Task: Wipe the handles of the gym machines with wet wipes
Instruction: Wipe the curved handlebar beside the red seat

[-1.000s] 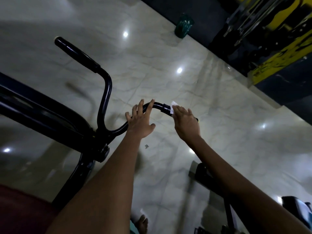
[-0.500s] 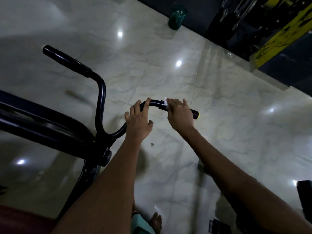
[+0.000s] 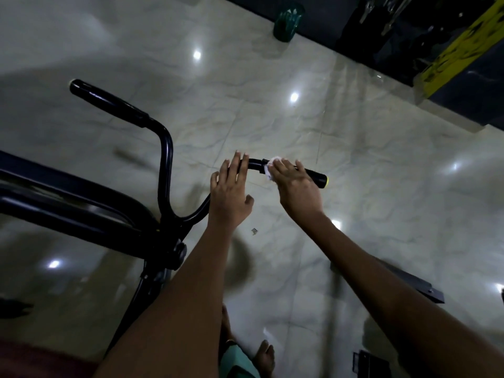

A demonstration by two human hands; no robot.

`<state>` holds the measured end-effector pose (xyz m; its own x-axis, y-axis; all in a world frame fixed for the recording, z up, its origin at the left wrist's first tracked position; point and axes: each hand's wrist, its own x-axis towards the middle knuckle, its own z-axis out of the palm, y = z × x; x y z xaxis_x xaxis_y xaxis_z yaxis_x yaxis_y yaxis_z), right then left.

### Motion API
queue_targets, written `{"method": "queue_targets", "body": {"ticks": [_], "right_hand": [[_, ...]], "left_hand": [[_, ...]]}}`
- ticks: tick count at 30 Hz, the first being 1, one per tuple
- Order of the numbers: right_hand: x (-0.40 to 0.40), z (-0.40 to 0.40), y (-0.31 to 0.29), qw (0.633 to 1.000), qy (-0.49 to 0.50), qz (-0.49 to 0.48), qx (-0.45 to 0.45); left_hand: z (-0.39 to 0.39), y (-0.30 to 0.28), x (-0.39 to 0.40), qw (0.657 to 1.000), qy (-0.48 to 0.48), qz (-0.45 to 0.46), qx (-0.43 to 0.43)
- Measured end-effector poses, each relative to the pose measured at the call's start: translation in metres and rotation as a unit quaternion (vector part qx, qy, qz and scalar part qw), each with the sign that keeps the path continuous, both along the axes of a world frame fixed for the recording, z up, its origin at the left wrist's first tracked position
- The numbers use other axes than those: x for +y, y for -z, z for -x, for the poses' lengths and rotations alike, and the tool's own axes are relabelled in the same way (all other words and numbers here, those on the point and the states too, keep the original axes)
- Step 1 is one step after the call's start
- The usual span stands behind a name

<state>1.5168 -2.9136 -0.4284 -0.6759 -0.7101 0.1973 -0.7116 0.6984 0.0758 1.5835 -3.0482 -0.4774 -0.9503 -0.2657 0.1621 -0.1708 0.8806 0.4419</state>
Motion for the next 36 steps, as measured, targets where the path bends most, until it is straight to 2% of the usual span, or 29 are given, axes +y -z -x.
{"method": "queue_targets", "body": {"ticks": [2, 6, 11, 14, 17, 20, 24, 27, 30, 32, 34, 36], "right_hand": [[0.006, 0.002, -0.002, 1.000, 0.024, 0.001, 0.002], [-0.015, 0.003, -0.010, 0.995, 0.079, -0.004, -0.060], [-0.008, -0.005, 0.000, 0.997, 0.045, -0.040, -0.049], [-0.003, -0.003, -0.002, 0.996, 0.081, -0.022, -0.032], [-0.024, 0.002, -0.013, 0.991, 0.108, -0.019, -0.073], [-0.026, -0.004, -0.012, 0.992, 0.075, -0.033, -0.096], [-0.003, -0.011, -0.009, 0.995, 0.081, -0.006, -0.055], [-0.011, -0.002, -0.015, 0.990, 0.125, 0.000, -0.067], [-0.011, -0.006, -0.014, 0.992, 0.087, -0.003, -0.086], [0.003, -0.006, -0.010, 0.996, 0.065, 0.002, -0.058], [0.010, -0.007, -0.016, 0.995, 0.086, 0.003, -0.042], [0.005, -0.004, -0.022, 0.990, 0.124, -0.006, -0.072]], "left_hand": [[0.000, 0.001, 0.001, 1.000, -0.003, -0.002, -0.001], [0.000, 0.006, 0.001, 1.000, -0.005, 0.006, 0.020], [0.001, 0.007, 0.000, 0.999, -0.001, 0.017, 0.035], [0.002, 0.010, 0.002, 0.999, -0.011, 0.028, 0.037], [0.004, 0.014, 0.002, 0.998, -0.022, 0.034, 0.056], [0.004, 0.016, 0.002, 0.996, -0.017, 0.038, 0.074], [0.004, 0.017, 0.002, 0.997, -0.015, 0.035, 0.074], [0.004, 0.018, 0.003, 0.997, -0.019, 0.043, 0.068], [0.004, 0.017, 0.002, 0.997, -0.021, 0.041, 0.065], [0.004, 0.017, 0.002, 0.997, -0.019, 0.035, 0.061], [0.004, 0.016, 0.003, 0.998, -0.017, 0.028, 0.058], [0.005, 0.016, 0.003, 0.997, -0.018, 0.013, 0.069]]}}
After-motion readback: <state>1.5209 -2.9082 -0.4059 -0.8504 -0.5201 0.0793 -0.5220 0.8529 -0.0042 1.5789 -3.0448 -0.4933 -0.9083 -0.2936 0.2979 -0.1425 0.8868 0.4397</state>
